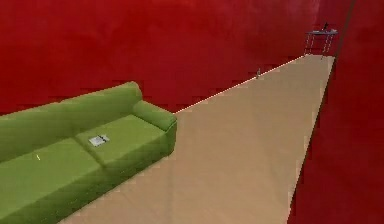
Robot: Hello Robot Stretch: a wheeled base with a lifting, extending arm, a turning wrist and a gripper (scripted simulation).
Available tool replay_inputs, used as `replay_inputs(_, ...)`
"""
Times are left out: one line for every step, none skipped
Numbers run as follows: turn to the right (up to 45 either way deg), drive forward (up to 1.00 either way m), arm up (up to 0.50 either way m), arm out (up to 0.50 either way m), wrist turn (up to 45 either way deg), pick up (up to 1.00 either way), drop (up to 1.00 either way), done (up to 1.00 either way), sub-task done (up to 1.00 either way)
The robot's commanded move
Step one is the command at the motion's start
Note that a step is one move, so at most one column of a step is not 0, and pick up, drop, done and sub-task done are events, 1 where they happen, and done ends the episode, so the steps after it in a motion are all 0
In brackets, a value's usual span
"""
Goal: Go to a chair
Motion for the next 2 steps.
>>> replay_inputs(3.0,0.0,0.0,0.0,0.0,0.0,0.0,0.0,0.0)
replay_inputs(0.0,1.0,0.0,0.0,0.0,0.0,0.0,0.0,0.0)
